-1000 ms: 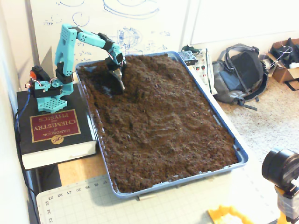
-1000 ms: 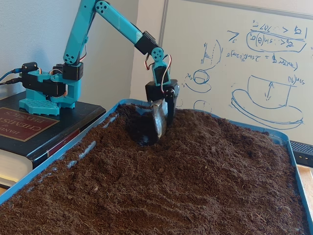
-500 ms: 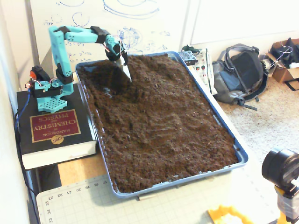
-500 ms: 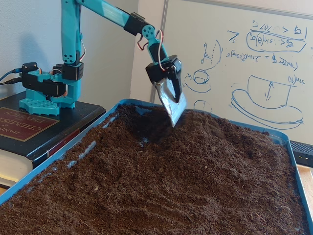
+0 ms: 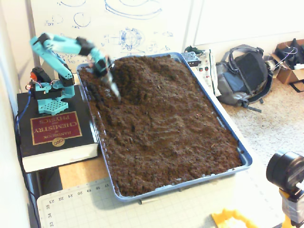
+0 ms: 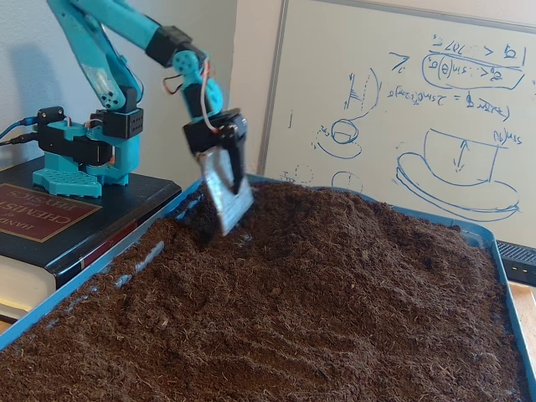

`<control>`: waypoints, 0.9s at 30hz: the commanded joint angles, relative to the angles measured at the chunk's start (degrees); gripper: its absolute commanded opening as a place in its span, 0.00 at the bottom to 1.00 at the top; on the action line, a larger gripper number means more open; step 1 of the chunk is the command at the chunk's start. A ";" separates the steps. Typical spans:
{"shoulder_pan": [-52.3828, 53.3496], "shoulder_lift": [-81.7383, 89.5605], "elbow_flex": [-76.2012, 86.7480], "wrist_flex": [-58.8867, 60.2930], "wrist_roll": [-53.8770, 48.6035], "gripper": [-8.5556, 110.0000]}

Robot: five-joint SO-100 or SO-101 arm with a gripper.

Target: Build a berm.

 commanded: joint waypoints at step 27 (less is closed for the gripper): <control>24.61 -45.00 -27.51 -2.02 -28.92 0.08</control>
